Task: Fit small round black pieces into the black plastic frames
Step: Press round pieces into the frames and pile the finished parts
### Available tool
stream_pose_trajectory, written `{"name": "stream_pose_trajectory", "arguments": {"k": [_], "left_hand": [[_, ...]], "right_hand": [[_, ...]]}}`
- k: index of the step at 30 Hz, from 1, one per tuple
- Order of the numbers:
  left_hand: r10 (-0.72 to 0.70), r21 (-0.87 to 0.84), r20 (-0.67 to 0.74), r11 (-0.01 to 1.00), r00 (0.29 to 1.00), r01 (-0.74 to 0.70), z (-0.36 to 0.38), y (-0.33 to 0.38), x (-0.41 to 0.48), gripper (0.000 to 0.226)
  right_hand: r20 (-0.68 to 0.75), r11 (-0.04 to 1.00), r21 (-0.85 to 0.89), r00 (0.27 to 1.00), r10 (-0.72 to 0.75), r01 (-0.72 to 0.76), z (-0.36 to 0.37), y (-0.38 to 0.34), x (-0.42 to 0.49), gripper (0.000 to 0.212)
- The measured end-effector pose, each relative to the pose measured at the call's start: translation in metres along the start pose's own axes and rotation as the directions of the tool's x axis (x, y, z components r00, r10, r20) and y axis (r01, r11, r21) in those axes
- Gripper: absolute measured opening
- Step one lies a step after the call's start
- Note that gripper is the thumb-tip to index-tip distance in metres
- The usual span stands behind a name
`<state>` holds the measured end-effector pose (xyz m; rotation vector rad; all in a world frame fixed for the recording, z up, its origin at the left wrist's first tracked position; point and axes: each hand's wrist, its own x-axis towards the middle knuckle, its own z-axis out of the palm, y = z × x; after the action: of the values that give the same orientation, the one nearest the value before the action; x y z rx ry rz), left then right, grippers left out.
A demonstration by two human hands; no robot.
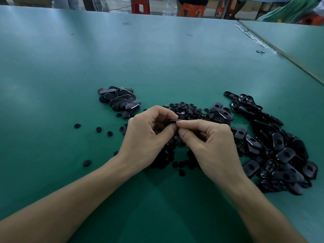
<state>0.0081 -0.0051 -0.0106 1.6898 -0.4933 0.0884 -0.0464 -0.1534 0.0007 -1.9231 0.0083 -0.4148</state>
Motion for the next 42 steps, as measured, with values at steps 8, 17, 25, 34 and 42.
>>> {"name": "stream_pose_trajectory", "arguments": {"k": [8, 17, 25, 34, 42], "left_hand": [[-0.019, -0.034, 0.056, 0.999, 0.998, 0.021, 0.001, 0.002, -0.001, 0.022], [-0.037, -0.097, 0.048, 0.994, 0.998, 0.041, -0.001, 0.003, 0.000, 0.028], [-0.038, -0.126, 0.049, 0.991, 0.998, 0.044, -0.001, 0.002, 0.000, 0.027], [-0.049, -0.149, 0.056, 0.987, 0.997, 0.057, -0.003, 0.001, -0.001, 0.026], [-0.037, -0.075, -0.038, 0.997, 0.999, 0.034, -0.002, 0.000, -0.001, 0.022]], "right_hand": [[-0.048, 0.988, -0.140, 0.997, -0.066, 0.059, -0.006, 0.003, 0.002, 0.034], [0.015, 0.998, -0.062, 0.999, -0.031, 0.032, -0.011, 0.005, 0.006, 0.016], [0.054, 0.994, -0.109, 0.999, 0.009, -0.003, -0.011, 0.002, 0.004, 0.011], [0.038, 0.995, -0.103, 0.999, -0.008, 0.012, -0.013, 0.004, 0.004, 0.013], [0.012, 0.960, -0.261, 0.995, -0.103, 0.103, -0.015, 0.002, 0.004, 0.017]]}}
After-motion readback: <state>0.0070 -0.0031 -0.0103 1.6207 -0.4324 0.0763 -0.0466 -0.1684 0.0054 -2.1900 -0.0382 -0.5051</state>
